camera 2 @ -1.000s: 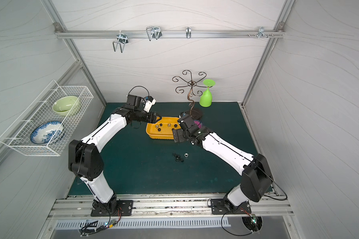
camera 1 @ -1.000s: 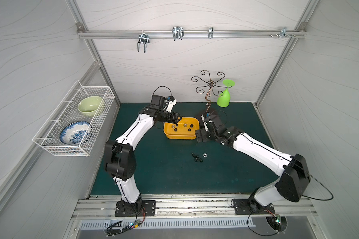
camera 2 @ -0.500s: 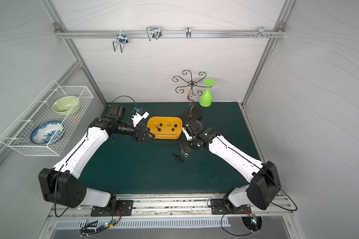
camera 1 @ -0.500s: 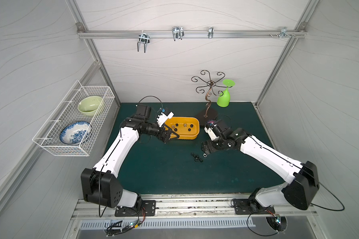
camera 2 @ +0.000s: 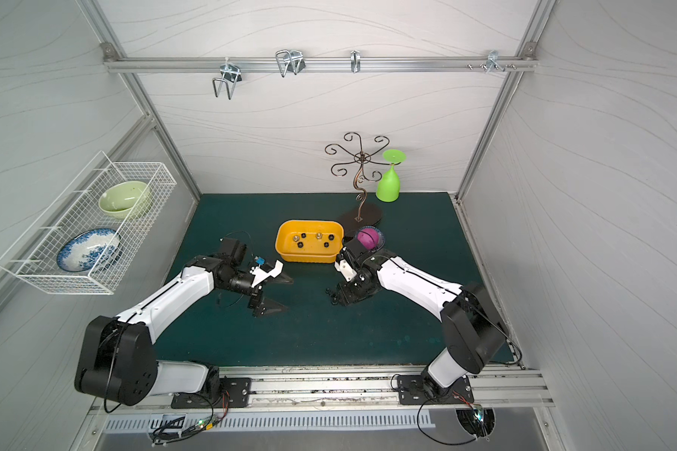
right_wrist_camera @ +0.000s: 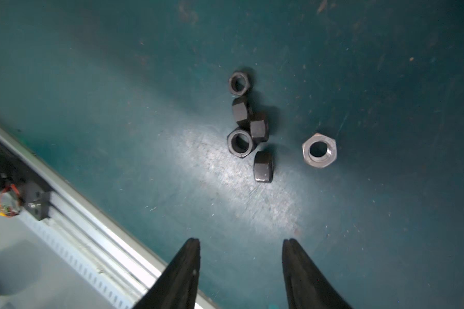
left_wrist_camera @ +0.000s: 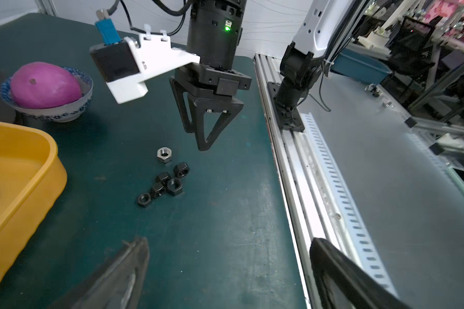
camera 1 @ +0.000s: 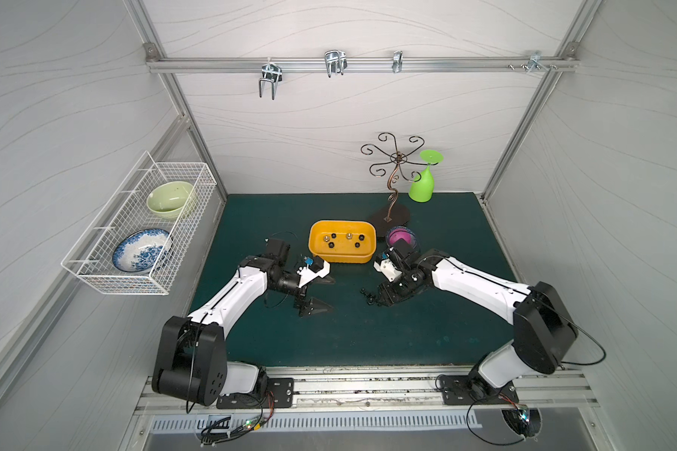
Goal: Put the nuts on the desktop into the storage box
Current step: Pick up the nut from the center of the board.
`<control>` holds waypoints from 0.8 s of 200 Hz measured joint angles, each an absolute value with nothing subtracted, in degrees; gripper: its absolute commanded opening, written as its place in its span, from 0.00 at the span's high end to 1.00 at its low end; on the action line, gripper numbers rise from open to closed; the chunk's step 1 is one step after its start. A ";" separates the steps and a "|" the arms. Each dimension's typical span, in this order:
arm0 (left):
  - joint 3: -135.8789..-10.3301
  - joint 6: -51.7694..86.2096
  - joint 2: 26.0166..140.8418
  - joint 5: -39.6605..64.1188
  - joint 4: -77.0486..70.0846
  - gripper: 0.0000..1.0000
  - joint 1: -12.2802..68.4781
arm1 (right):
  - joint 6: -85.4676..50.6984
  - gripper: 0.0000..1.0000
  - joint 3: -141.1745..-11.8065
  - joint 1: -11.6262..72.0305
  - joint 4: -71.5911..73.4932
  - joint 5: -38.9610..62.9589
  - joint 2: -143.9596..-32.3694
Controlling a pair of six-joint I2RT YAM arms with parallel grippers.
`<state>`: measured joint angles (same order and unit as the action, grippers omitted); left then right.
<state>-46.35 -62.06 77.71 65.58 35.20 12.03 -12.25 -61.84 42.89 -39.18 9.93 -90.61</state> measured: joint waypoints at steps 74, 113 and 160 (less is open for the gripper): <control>-39.79 -59.20 77.91 53.12 16.36 0.02 18.90 | -11.92 0.50 -58.33 43.44 -32.45 6.07 -94.41; -39.79 -60.01 78.65 49.41 15.73 0.02 22.00 | -11.68 0.55 -58.00 44.05 -29.93 4.62 -96.84; -39.79 -60.01 79.22 47.16 15.07 0.02 22.46 | -11.07 0.65 -58.11 44.97 -28.82 2.76 -99.29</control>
